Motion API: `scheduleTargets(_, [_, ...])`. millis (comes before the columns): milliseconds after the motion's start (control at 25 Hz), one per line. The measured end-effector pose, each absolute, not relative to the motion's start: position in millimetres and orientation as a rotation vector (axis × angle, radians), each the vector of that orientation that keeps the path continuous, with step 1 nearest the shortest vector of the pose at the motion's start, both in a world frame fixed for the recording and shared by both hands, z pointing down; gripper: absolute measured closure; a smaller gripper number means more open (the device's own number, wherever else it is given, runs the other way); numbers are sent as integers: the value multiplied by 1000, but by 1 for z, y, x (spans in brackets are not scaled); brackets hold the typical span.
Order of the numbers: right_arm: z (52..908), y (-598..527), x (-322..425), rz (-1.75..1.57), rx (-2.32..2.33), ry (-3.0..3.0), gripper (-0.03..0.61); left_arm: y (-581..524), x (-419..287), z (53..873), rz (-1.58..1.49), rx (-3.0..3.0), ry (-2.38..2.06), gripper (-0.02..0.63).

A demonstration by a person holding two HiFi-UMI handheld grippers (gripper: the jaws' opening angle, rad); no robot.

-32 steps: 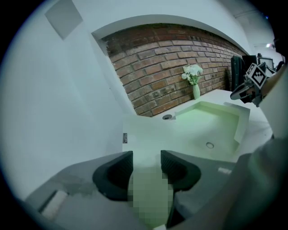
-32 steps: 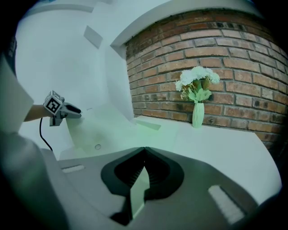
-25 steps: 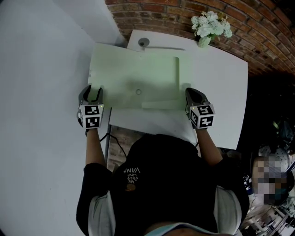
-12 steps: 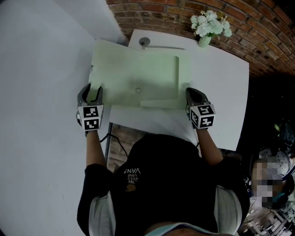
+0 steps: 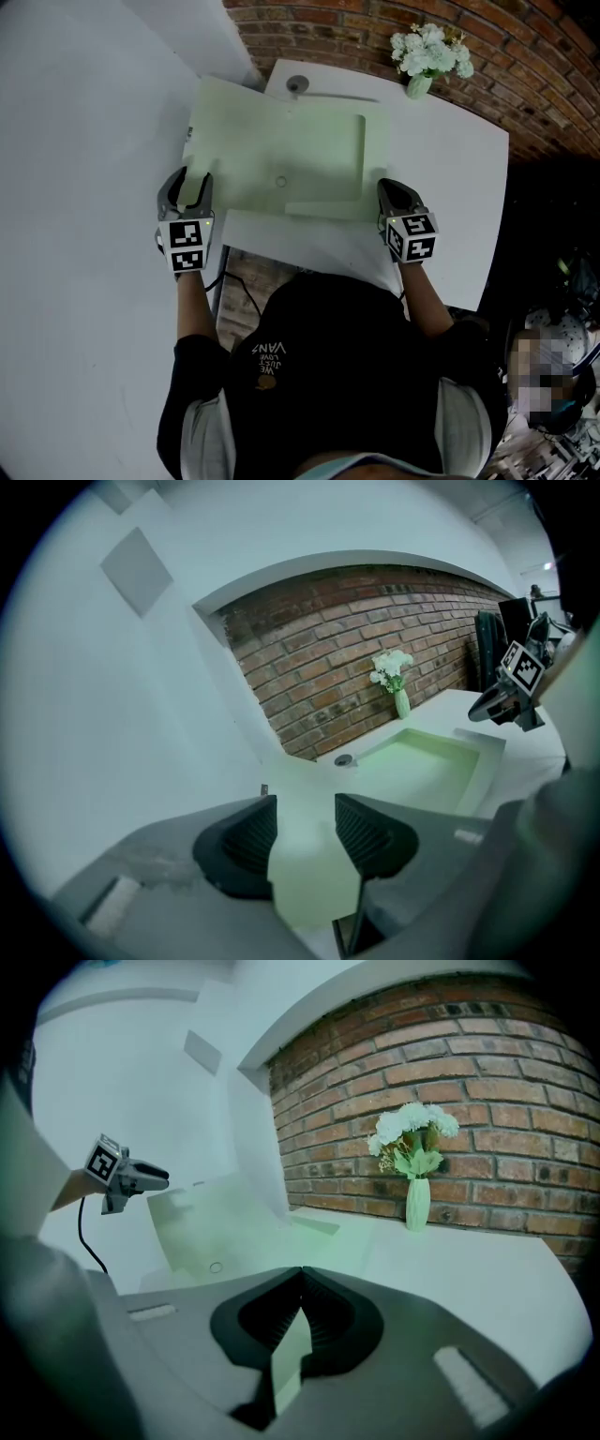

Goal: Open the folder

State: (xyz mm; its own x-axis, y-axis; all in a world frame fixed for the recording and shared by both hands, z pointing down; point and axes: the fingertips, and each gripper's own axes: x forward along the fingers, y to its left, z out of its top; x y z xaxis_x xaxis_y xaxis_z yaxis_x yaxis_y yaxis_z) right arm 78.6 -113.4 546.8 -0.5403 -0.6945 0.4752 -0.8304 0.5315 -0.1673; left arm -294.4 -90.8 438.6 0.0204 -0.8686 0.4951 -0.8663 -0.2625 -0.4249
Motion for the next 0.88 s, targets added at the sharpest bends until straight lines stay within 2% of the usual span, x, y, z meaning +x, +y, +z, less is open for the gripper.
scheduleTargets(880, [536,-107,93,526,1326,-2419,580,-114,-193,440,-817,-2449,1736,423])
